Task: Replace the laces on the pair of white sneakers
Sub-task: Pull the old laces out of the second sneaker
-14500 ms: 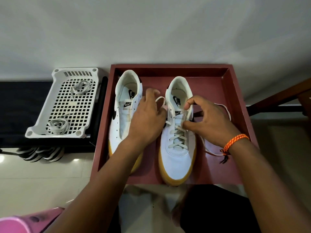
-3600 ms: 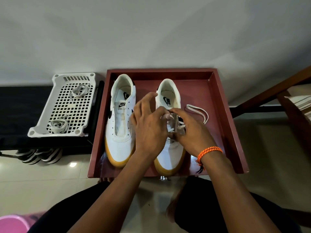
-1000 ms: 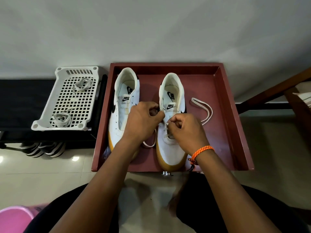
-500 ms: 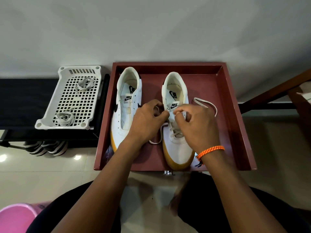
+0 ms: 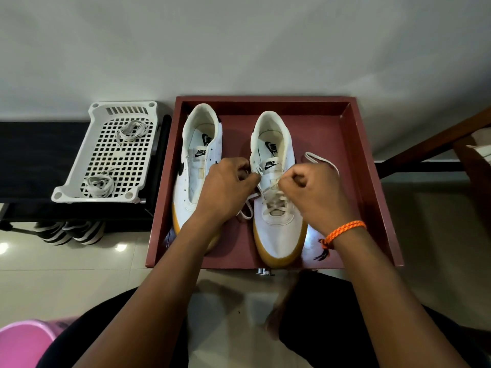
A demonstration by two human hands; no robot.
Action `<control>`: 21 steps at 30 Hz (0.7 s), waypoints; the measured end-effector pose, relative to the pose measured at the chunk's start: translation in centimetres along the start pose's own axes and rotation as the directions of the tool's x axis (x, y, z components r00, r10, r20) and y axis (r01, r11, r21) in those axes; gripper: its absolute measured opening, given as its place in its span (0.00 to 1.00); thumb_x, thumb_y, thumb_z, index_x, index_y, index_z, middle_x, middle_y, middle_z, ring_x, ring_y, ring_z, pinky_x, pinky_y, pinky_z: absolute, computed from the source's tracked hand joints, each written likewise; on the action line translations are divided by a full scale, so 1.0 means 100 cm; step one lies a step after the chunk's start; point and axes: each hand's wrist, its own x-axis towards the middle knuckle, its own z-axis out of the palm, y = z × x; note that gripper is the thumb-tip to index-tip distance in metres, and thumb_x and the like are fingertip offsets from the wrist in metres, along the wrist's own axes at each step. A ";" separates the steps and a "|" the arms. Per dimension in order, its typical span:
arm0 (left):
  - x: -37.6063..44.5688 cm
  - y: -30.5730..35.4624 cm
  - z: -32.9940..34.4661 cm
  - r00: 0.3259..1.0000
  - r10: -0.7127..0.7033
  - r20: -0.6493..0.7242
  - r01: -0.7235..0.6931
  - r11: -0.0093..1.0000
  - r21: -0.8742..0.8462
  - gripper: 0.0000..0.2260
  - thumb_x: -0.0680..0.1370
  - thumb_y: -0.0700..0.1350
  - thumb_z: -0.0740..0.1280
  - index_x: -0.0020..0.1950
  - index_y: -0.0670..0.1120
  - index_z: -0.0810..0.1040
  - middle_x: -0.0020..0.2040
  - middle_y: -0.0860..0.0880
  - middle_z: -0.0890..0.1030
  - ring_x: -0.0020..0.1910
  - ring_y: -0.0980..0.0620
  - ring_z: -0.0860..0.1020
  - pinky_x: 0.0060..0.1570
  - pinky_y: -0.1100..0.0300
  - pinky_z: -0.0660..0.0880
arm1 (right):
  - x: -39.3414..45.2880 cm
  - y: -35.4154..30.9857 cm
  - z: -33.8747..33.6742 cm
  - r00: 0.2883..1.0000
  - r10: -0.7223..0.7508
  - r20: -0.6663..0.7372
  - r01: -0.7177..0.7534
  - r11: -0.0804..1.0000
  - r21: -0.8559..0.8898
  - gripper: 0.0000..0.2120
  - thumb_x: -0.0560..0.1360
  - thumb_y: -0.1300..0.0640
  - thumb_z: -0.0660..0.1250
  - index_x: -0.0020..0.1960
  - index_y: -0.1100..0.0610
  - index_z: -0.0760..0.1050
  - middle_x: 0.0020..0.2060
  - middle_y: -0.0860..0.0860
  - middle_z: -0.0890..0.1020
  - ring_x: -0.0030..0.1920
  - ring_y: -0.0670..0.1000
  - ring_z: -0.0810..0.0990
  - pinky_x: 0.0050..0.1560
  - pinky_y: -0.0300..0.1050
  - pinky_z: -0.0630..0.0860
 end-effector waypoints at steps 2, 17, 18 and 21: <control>0.000 0.000 0.000 1.000 -0.002 0.018 0.003 1.000 -0.017 0.09 0.79 0.42 0.70 0.41 0.39 0.81 0.29 0.49 0.81 0.28 0.50 0.77 0.33 0.50 0.76 | 0.003 0.003 -0.010 0.992 0.002 -0.123 -0.003 1.000 -0.006 0.09 0.74 0.57 0.70 0.36 0.56 0.83 0.24 0.48 0.78 0.26 0.46 0.74 0.31 0.43 0.68; -0.002 0.004 -0.002 0.998 -0.039 0.056 0.045 0.992 -0.119 0.04 0.80 0.42 0.72 0.46 0.47 0.86 0.35 0.50 0.87 0.36 0.51 0.87 0.46 0.46 0.85 | 0.000 0.006 0.007 1.000 -0.004 -0.010 0.002 0.983 -0.185 0.15 0.72 0.47 0.62 0.37 0.55 0.81 0.29 0.50 0.81 0.33 0.52 0.80 0.35 0.50 0.78; -0.003 0.005 -0.002 0.997 -0.040 0.066 0.049 0.990 -0.132 0.04 0.80 0.42 0.71 0.47 0.47 0.86 0.35 0.50 0.87 0.36 0.51 0.87 0.46 0.46 0.85 | 0.001 0.007 0.000 0.997 -0.008 -0.074 -0.004 0.988 -0.155 0.15 0.71 0.47 0.62 0.36 0.55 0.81 0.27 0.49 0.80 0.30 0.50 0.79 0.33 0.48 0.75; -0.003 0.005 -0.003 0.998 -0.033 0.058 0.040 0.991 -0.125 0.04 0.80 0.43 0.71 0.47 0.48 0.86 0.36 0.50 0.87 0.36 0.53 0.87 0.46 0.48 0.86 | 0.001 0.007 -0.009 0.979 -0.057 -0.196 0.036 0.994 -0.108 0.11 0.73 0.53 0.66 0.38 0.52 0.85 0.23 0.40 0.76 0.27 0.46 0.74 0.34 0.41 0.66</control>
